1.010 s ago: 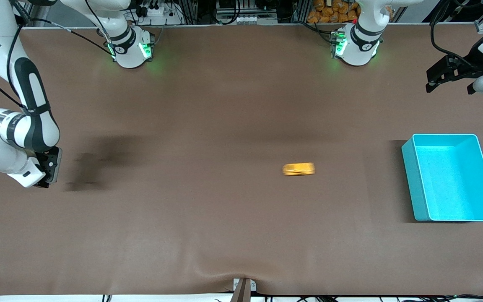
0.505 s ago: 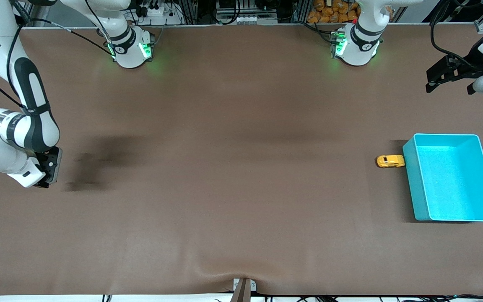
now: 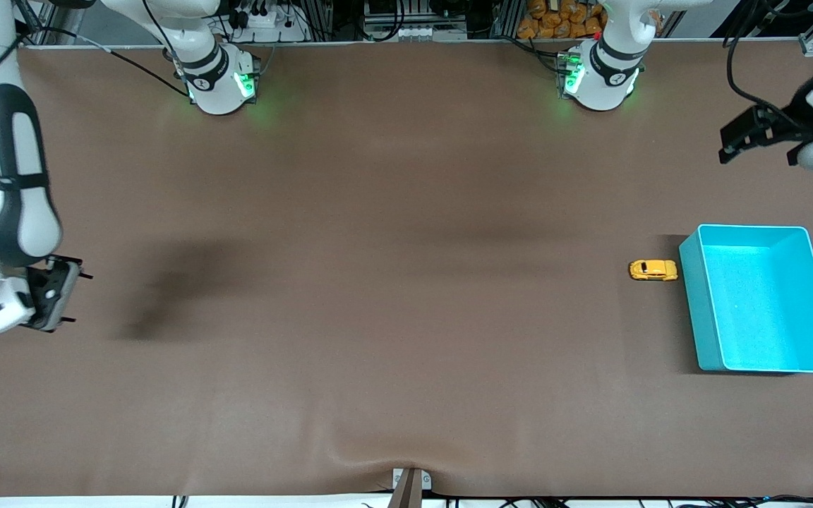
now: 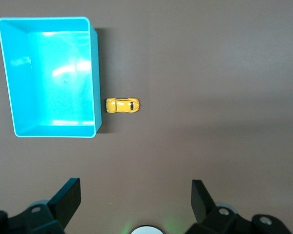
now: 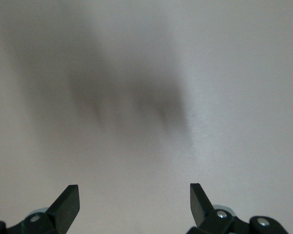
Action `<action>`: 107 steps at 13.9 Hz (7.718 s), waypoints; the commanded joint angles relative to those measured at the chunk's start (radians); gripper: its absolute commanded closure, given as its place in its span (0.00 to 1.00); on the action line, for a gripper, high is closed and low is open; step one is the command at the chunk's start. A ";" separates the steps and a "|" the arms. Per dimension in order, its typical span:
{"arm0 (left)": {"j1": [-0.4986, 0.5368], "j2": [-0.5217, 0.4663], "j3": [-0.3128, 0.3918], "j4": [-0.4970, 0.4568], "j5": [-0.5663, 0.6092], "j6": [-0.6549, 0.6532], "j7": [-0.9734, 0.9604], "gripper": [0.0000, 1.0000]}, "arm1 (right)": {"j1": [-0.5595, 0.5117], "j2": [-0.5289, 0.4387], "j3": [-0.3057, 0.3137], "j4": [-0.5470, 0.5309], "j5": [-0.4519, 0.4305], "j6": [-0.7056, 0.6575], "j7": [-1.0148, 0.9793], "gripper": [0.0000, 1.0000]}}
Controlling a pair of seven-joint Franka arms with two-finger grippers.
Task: Wind and store yellow beetle car
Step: 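Raise the right gripper away while the left gripper reaches toward the car, then grasp the yellow car beside the turquoise bin with the left gripper, then lift the car and lower it into the turquoise bin with the left gripper, then open the left gripper to release the car inside the bin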
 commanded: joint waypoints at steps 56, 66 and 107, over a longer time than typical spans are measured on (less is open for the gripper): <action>0.139 0.421 0.004 -0.737 0.027 1.278 -1.427 1.00 | 0.198 -0.561 0.017 0.042 -0.110 -0.488 1.393 0.00; 0.066 0.219 -0.028 -0.568 0.178 0.879 -1.293 1.00 | 0.193 -0.553 0.013 0.066 -0.113 -0.495 1.392 0.00; 0.475 0.683 -0.027 -0.245 0.129 0.977 0.308 0.21 | 0.118 -0.546 -0.019 0.091 -0.099 -0.561 1.382 0.00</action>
